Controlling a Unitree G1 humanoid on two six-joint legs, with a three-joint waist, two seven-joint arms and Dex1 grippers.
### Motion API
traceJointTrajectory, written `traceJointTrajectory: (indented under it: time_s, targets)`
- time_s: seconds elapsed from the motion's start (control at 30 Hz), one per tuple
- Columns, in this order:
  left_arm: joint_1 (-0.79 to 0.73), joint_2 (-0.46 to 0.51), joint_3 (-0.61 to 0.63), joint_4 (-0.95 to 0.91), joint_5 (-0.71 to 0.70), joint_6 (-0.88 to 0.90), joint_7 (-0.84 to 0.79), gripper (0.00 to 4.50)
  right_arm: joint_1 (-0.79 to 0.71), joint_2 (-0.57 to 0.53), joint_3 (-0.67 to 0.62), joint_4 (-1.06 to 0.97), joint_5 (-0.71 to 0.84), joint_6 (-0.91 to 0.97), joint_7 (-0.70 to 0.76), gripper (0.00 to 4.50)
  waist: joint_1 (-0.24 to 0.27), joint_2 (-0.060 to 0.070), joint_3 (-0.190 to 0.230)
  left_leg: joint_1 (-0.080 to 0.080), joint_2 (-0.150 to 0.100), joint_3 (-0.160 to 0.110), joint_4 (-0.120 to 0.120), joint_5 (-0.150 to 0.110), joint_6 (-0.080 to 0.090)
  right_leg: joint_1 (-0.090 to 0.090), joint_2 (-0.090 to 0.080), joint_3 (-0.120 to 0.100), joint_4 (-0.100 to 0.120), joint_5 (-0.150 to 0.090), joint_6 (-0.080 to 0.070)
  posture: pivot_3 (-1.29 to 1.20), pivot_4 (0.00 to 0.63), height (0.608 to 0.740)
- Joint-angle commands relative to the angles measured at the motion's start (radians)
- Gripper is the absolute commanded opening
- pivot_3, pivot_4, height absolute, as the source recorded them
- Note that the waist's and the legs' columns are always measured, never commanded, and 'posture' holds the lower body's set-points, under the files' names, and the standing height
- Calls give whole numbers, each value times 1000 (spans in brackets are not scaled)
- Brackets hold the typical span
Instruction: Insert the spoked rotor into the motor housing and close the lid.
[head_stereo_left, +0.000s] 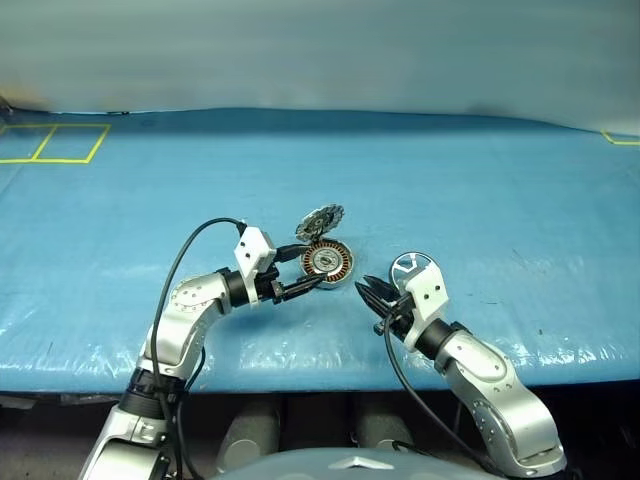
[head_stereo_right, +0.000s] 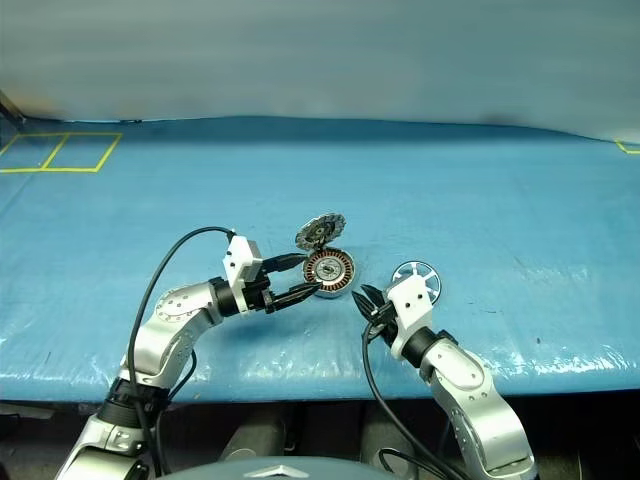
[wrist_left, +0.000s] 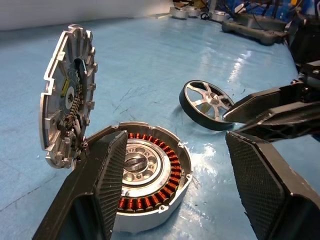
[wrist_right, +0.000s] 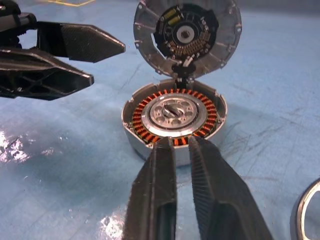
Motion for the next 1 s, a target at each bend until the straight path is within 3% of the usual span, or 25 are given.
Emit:
traceJointTrajectory:
  time_s: [0.03, 0.53, 1.0]
  targets:
    - [54, 29, 51, -61, -40, -18, -8, 3336, -73, 17, 21, 36, 1, -16, 17, 21, -3, 0, 0, 0, 0, 0, 0, 0, 0, 0, 0, 0, 0, 0, 0, 0, 150, 740]
    - [248, 13, 92, -120, -31, -144, 69, 3336, -388, 105, 117, 393, -71, -48, 72, 21, 1, 0, 0, 0, 0, 1, -1, 0, 0, -4, 0, 1, 0, 1, -2, 0, 150, 740]
    - [225, 12, 66, -102, -6, -142, 106, 3336, -407, 149, 158, 505, -168, -90, 48, 21, -1, 0, 0, 1, 0, 3, -1, 0, 0, -4, 1, 2, 0, 1, -1, 0, 150, 740]
